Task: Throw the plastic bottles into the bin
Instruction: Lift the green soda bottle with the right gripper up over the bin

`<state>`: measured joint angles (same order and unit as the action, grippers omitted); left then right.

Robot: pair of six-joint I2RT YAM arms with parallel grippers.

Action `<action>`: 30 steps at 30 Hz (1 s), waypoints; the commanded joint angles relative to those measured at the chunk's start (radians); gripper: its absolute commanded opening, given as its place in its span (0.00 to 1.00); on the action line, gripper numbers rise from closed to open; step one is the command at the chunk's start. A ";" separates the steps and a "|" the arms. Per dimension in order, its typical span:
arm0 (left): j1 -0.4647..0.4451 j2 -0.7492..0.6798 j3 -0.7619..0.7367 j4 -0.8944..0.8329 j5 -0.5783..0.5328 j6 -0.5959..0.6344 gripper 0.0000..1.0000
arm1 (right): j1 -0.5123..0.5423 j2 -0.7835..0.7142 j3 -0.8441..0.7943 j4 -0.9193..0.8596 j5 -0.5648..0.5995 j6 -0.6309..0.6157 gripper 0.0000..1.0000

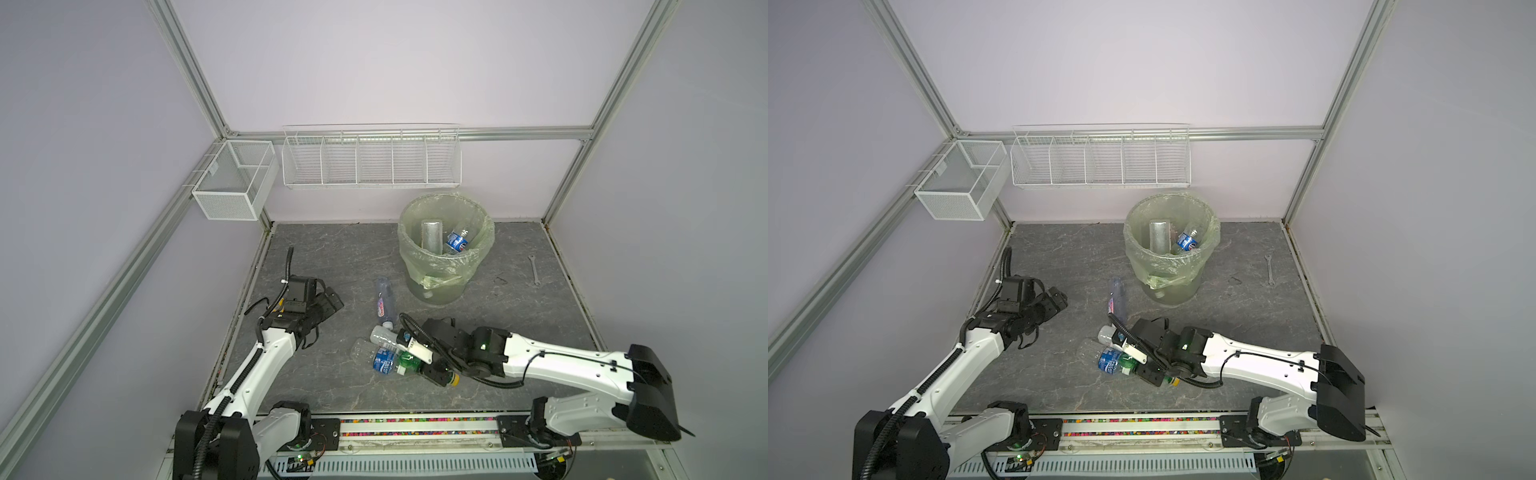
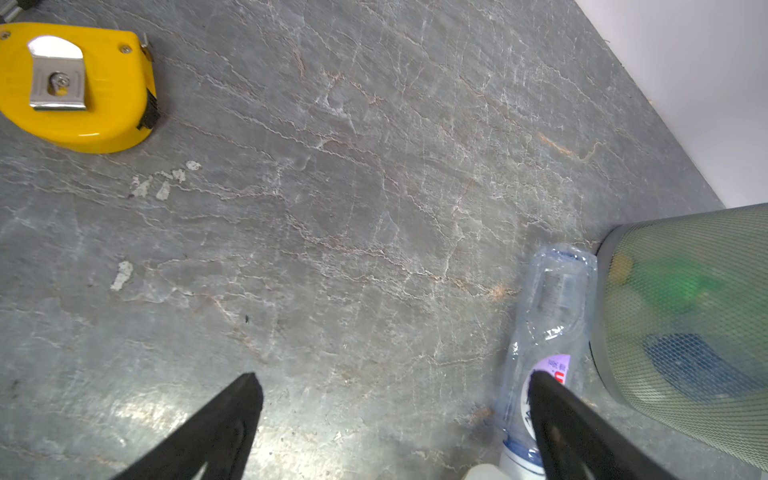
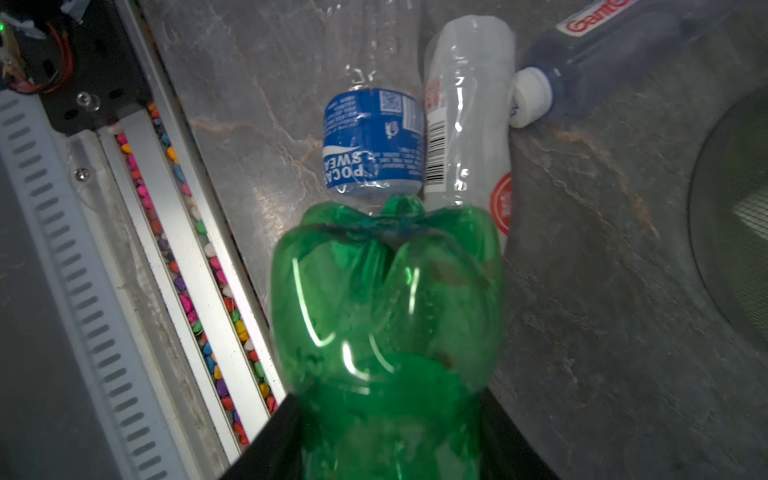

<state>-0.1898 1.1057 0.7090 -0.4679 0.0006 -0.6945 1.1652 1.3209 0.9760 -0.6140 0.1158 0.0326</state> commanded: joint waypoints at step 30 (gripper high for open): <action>0.007 0.021 0.023 0.095 0.036 -0.027 1.00 | -0.377 -0.207 0.166 -0.223 0.271 0.411 0.47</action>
<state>-0.1898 1.1210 0.7090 -0.3954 0.0296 -0.7139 0.8257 1.1606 1.1271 -0.8082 0.3882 0.4061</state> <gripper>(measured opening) 0.996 0.483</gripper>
